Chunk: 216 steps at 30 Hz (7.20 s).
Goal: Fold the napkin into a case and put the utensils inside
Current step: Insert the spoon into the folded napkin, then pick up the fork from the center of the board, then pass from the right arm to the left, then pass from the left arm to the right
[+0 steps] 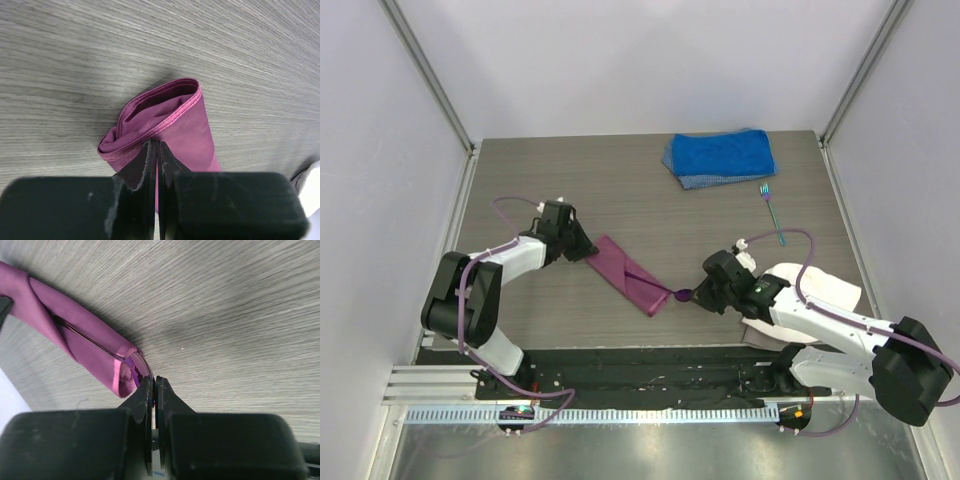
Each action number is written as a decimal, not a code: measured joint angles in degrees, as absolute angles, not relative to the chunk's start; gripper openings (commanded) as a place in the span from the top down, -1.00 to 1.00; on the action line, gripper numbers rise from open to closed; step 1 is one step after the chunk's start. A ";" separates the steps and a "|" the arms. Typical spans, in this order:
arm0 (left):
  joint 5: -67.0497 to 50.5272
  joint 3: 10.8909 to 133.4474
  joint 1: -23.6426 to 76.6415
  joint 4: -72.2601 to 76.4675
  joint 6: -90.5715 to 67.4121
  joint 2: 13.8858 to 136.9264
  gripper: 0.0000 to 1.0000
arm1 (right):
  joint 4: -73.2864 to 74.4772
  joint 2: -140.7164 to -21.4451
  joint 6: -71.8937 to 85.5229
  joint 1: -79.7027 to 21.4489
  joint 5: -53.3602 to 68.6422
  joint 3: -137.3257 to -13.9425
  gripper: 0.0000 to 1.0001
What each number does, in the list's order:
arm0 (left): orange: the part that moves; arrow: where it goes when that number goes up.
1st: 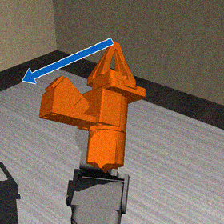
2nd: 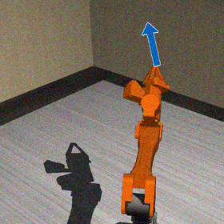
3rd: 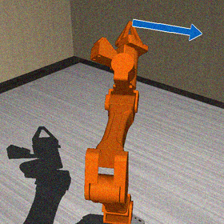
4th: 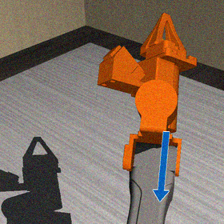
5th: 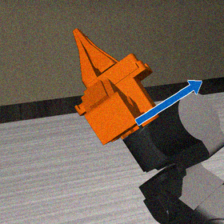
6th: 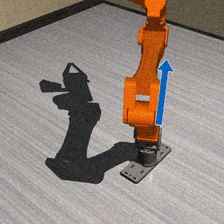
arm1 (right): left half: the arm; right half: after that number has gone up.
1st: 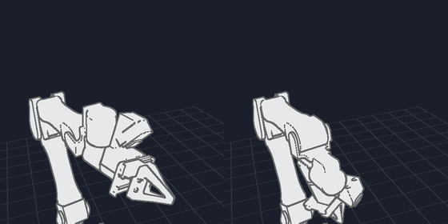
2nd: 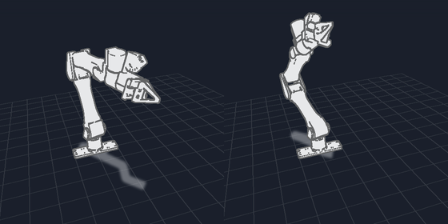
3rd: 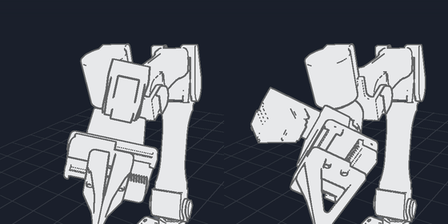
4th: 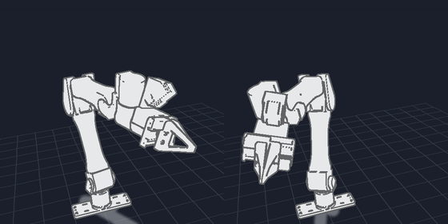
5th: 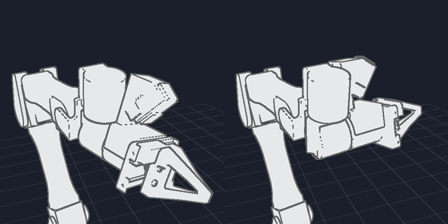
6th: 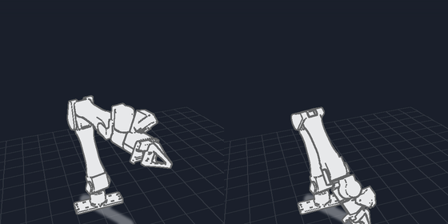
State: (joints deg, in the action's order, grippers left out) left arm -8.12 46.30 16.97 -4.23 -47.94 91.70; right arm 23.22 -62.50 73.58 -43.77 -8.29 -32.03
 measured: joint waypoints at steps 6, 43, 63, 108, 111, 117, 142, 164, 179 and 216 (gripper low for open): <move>-8.73 44.62 16.43 -2.79 -48.88 91.79 0.91 | 20.97 -62.67 77.47 -45.30 -10.37 -32.05 0.98; -10.66 41.76 16.36 1.02 -49.30 91.20 0.92 | 7.88 -76.90 92.12 -51.40 -13.69 -34.94 0.92; -10.79 41.01 16.36 0.93 -49.34 88.51 0.92 | -0.01 -80.05 94.70 -52.45 -15.18 -34.35 0.53; -19.25 35.31 25.91 -10.83 -54.98 52.71 0.37 | 29.95 -115.26 16.95 1.67 -14.98 -82.52 -0.80; -19.33 35.31 25.91 -11.20 -54.83 52.73 0.37 | 30.59 -117.34 14.13 2.11 -15.03 -85.08 -0.56; -19.70 35.31 25.91 -11.29 -54.78 54.06 0.34 | 32.38 -122.04 11.81 2.66 -13.78 -91.96 -0.06; -17.47 40.42 39.48 -11.03 -55.07 64.29 -0.31 | 16.29 -97.30 33.19 -3.49 11.64 -54.81 0.98; -11.66 42.87 46.92 -9.85 -53.36 69.19 0.50 | -6.48 -72.10 75.33 -33.78 11.03 -35.55 0.98; -10.76 46.61 45.25 -23.97 -46.94 65.60 1.00 | 7.03 -76.95 52.25 -35.53 16.64 -50.65 -0.18; -29.80 53.65 43.35 -58.59 -25.41 48.90 1.00 | 31.31 -82.39 0.30 -37.76 47.59 -61.06 0.16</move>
State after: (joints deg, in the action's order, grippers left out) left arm -29.80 53.65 43.35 -58.59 -25.41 48.90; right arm 31.31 -82.39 0.30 -37.76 47.59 -61.06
